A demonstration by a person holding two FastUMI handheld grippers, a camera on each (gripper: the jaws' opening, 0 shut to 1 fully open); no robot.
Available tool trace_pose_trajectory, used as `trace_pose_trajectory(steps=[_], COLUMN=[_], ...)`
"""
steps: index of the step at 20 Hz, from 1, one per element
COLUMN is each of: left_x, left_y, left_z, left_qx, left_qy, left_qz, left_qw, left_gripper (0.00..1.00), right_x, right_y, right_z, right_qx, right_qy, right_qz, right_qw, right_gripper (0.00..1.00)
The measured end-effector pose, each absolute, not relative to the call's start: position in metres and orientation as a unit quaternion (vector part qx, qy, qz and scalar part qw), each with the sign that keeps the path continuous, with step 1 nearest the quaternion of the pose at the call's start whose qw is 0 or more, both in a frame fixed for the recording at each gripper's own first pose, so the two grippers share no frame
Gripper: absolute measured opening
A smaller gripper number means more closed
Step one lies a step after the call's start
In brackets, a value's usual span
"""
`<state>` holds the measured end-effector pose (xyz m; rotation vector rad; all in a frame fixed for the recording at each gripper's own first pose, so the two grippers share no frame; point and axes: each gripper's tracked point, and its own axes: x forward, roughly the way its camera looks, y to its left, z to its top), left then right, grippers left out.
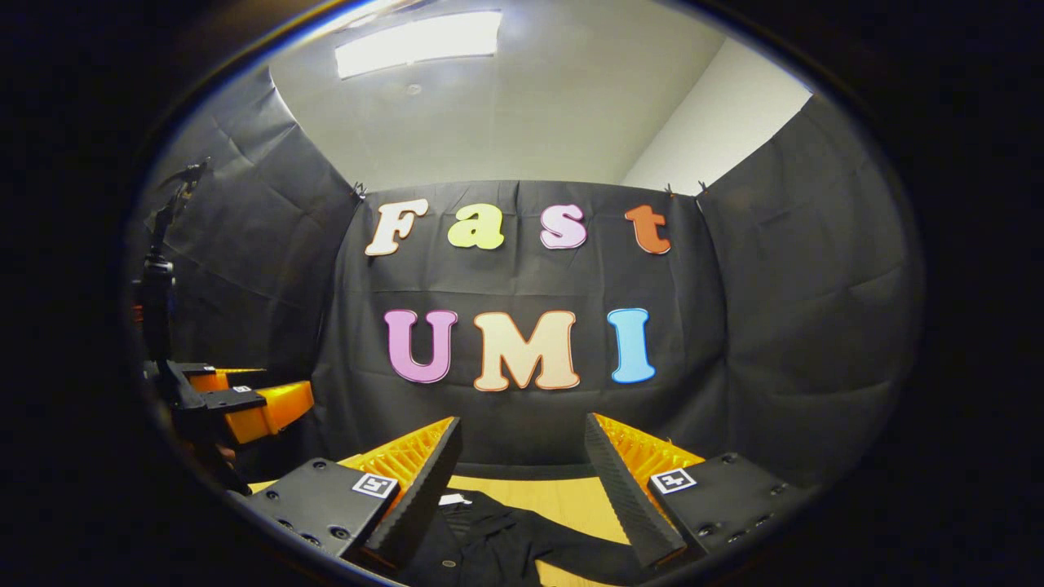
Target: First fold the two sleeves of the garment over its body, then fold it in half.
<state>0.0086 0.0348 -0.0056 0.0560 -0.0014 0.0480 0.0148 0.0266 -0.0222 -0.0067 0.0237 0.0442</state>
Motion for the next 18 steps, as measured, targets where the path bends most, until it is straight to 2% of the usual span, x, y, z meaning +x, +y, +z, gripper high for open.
trace_pose_trajectory(steps=[14, 18], left_x=[0.000, -0.001], left_y=[0.073, 0.088], left_z=[-0.023, -0.016], left_qx=[0.037, 0.039], left_qy=[0.012, 0.009], left_qz=[0.014, 0.047], left_qw=[0.999, 0.998], left_gripper=[0.92, 0.93], right_x=[0.022, 0.030], right_y=[0.079, 0.067], right_z=[-0.040, -0.043], right_qx=[-0.013, -0.024], right_qy=[0.034, 0.036], right_qz=[0.037, 0.043], right_qw=[0.999, 0.998], right_gripper=[0.95, 0.98])
